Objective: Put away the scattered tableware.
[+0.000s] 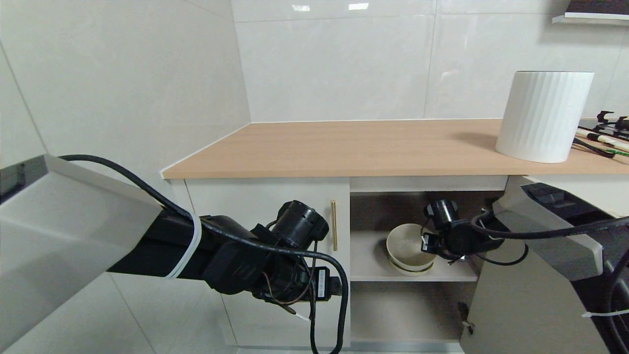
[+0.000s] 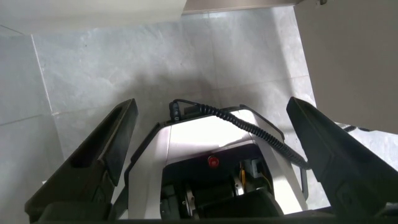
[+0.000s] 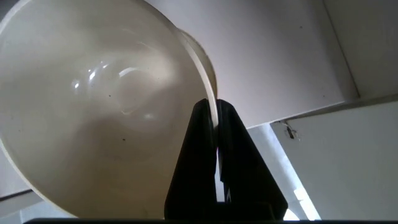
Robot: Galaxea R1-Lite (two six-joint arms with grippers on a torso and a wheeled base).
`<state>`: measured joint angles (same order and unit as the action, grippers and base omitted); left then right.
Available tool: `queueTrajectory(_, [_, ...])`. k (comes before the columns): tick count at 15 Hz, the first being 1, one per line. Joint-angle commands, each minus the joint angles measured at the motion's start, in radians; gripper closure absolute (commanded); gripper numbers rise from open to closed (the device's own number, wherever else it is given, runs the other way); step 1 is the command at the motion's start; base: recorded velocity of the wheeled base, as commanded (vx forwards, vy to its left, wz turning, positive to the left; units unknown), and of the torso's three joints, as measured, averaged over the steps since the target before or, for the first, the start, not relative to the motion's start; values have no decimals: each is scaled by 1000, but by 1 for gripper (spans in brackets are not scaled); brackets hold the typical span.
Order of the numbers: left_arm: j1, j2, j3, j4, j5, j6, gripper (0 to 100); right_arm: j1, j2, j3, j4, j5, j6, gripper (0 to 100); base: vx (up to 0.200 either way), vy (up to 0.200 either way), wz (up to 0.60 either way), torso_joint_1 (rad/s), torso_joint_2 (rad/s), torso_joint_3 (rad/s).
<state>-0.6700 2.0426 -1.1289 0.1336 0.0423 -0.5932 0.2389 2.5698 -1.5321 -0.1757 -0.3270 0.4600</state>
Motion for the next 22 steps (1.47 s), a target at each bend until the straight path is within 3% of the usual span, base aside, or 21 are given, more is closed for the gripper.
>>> queueTrajectory(1, [0, 1, 0, 0, 1, 0, 0, -4, 17, -16, 2, -1, 0, 100, 0, 0, 0, 0, 0, 0])
queueTrajectory(11, [0, -1, 0, 0, 7, -2, 0, -6, 30, -45, 32, -1, 0, 100, 0, 0, 0, 0, 0, 0])
queueTrajectory(12, [0, -1, 0, 0, 7, -2, 0, -6, 30, -45, 32, -1, 0, 0, 0, 0, 0, 0, 0, 0])
queueTrajectory(22, [1, -15, 0, -2, 7, -5, 0, -4, 13, -34, 33, 0, 3, 0, 0, 0, 0, 0, 0, 0])
